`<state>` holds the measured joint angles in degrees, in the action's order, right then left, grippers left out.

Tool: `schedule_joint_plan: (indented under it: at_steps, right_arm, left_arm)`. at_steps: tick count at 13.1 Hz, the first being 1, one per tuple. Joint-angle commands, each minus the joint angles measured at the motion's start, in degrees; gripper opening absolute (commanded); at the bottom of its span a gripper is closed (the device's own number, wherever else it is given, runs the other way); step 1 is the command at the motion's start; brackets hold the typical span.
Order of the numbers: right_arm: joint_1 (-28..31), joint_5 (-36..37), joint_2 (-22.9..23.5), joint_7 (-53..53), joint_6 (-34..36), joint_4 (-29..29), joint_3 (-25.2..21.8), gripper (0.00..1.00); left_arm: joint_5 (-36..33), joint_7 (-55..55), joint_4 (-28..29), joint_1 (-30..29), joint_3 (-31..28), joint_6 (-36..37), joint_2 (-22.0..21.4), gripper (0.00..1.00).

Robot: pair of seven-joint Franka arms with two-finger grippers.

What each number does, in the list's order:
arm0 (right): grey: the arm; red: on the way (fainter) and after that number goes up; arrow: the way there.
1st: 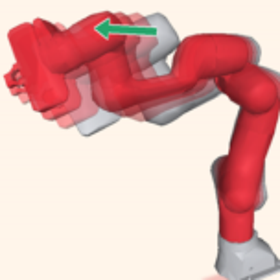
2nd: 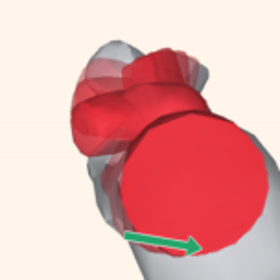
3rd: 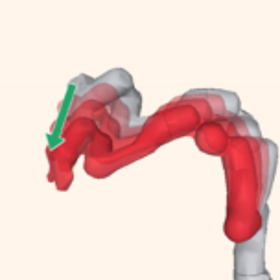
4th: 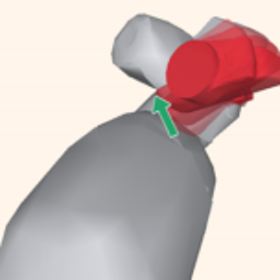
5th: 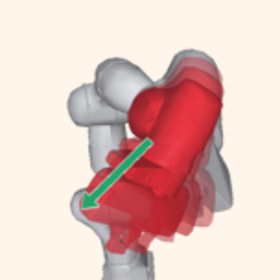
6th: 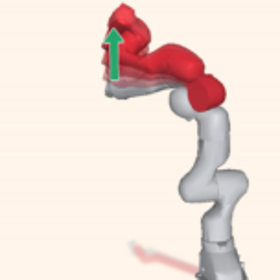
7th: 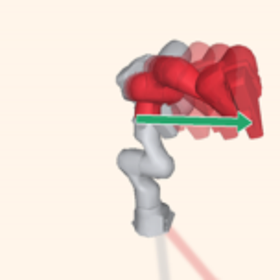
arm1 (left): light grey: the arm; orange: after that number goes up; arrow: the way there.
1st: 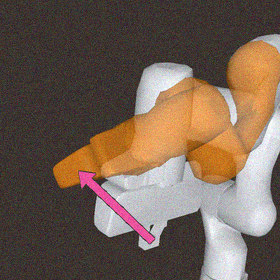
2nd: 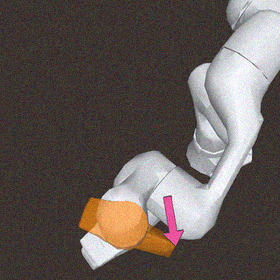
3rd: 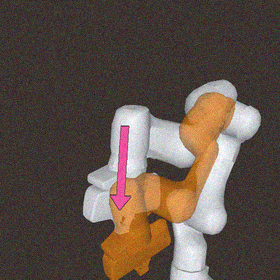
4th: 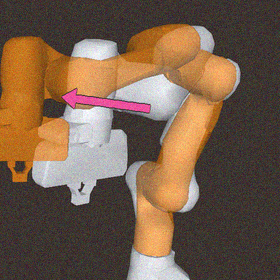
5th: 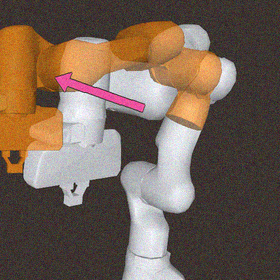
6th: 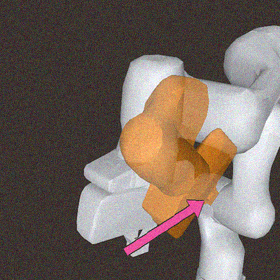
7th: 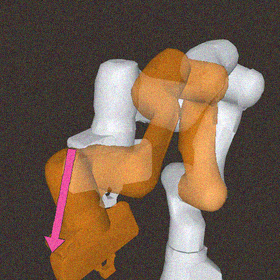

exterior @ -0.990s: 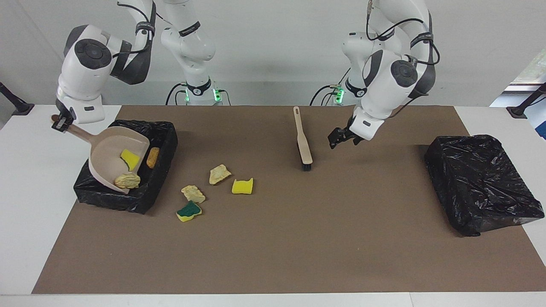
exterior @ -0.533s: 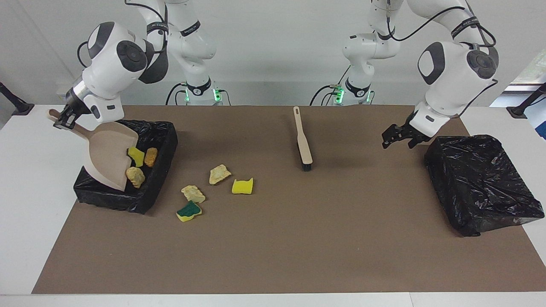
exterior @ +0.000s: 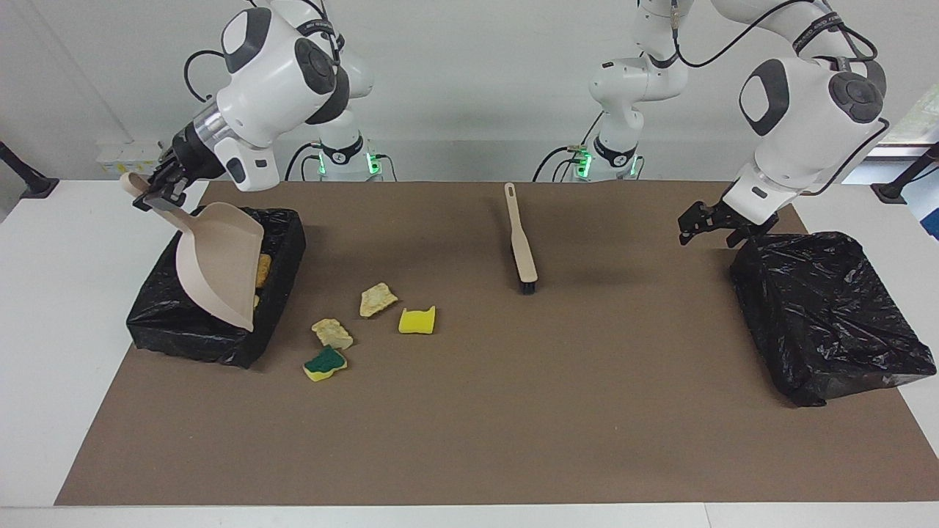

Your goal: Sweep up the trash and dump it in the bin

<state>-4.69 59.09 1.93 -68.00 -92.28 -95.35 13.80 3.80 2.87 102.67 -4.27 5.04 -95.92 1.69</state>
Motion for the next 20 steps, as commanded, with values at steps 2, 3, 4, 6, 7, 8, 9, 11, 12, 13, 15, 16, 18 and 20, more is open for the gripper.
schedule_joint_plan:
  at_steps: [2,3,4,6,7,8,9,11,12,13,15,16,18,20]
  right_arm:
    - [-5.1,-2.6,8.3,8.5,6.2,14.5,0.1,0.0]
    - [-6.5,-3.9,9.1,12.1,5.7,16.0,0.1,0.0]
    - [-7.3,-6.5,10.2,16.2,5.5,17.8,0.2,0.0]
    - [-7.4,-12.4,12.6,27.6,5.4,22.0,0.5,0.0]
    - [-7.4,-16.2,14.4,33.7,5.7,24.2,0.6,0.0]
    - [-7.4,-20.1,15.5,40.0,6.2,26.5,0.5,0.0]
    - [-7.4,-26.0,16.7,50.1,7.9,27.4,0.5,0.0]
    - [-8.1,-33.7,18.1,65.8,9.7,28.2,0.6,0.0]
    - [-10.5,-34.5,19.6,69.8,9.7,28.7,0.3,0.0]
    - [-12.8,-34.7,22.0,74.6,9.7,30.6,0.3,0.0]
    - [-14.0,-41.0,26.1,86.6,8.0,34.1,0.5,0.0]
    - [-14.0,-44.3,26.4,87.7,5.5,34.1,0.3,0.0]
    - [-14.2,-45.6,27.5,88.6,2.5,34.0,0.7,0.0]
    - [-18.2,-45.6,31.4,96.3,-0.7,33.8,0.4,0.0]
  left_arm:
    - [-0.9,0.6,-1.3,-1.1,-0.6,1.6,-1.2,1.0]
    - [-1.0,0.7,-1.7,-0.1,-0.6,1.3,-1.9,1.0]
    - [-1.0,0.7,-2.3,1.2,-1.0,1.1,-1.8,1.0]
    - [-0.6,1.1,-2.7,5.6,-5.9,0.9,-2.0,1.0]
    - [-0.7,1.3,-3.5,7.6,-7.6,0.0,-1.8,1.0]
    - [-0.7,1.4,-4.0,8.1,-8.0,-0.3,-1.6,1.0]
    - [-1.1,2.6,-4.0,8.1,-8.0,-0.6,-1.5,1.0]
    - [-0.9,5.6,-4.8,7.4,-8.0,-0.7,-1.3,1.0]
    - [-1.0,5.5,-4.8,7.3,-8.0,-0.7,-1.2,1.0]
    - [-1.1,5.4,-4.8,7.3,-7.9,-0.7,-1.3,1.0]
    - [-1.2,5.1,-7.6,7.8,-7.6,0.6,-1.1,1.0]
    - [-2.0,5.2,-8.0,7.6,-7.6,0.9,-1.2,1.0]
    - [-3.2,5.1,-8.7,6.9,-6.7,2.6,-1.9,1.0]
    - [-3.5,5.3,-8.3,3.9,-3.4,3.2,-3.3,1.0]
